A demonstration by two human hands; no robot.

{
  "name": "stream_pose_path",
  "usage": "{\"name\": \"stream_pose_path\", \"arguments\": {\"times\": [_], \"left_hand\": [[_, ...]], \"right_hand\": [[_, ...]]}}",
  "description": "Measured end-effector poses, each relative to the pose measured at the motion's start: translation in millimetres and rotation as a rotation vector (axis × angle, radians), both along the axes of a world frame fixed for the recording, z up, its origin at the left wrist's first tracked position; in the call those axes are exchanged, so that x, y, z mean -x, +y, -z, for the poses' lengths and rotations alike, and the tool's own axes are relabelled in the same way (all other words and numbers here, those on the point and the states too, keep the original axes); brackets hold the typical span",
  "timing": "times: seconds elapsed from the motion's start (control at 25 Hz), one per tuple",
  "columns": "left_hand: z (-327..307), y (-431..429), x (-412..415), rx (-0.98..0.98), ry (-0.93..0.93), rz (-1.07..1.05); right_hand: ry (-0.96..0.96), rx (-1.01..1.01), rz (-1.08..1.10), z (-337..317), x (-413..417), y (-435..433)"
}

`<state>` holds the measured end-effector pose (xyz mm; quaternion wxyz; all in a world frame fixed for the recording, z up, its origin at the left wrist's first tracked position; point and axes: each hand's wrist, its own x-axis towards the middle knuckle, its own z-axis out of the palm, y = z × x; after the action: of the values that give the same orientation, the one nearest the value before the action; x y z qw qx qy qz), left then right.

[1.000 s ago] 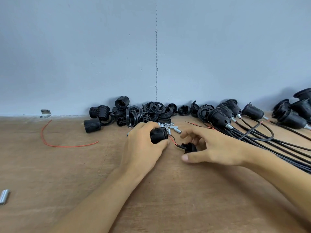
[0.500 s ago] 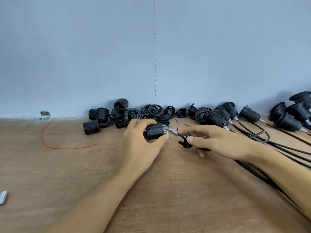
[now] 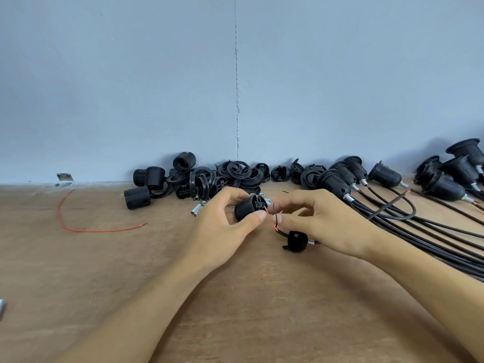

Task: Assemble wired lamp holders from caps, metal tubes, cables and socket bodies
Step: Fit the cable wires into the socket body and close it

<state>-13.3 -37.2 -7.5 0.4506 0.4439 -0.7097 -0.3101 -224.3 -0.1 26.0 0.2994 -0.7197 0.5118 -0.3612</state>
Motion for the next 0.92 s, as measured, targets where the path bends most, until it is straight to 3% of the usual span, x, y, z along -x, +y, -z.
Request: {"name": "stream_pose_path", "arguments": {"times": [0.2,0.36,0.52,0.68,0.76,0.92], "left_hand": [[4,-6,-4,-0.088,0.028,0.030],[5,-6,-4,-0.088,0.029,0.040],[5,-7,-4,-0.093,0.057,0.047],[4,-9,-6,-0.136,0.158,0.055],[4,-9,-6,-0.176,0.199,0.099],[4,-9,-5,-0.194,0.208,0.147]], "right_hand": [[-0.044,-0.100,-0.107,0,1,2],[-0.146,-0.074,-0.033,6,-8,4],[-0.063,0.060,0.060,12,-17,6],[-0.107,0.203,0.200,11,-21,6],[-0.042,0.292,0.262,11,-20,7],[0.269,0.460,0.255,14,-20,11]]}}
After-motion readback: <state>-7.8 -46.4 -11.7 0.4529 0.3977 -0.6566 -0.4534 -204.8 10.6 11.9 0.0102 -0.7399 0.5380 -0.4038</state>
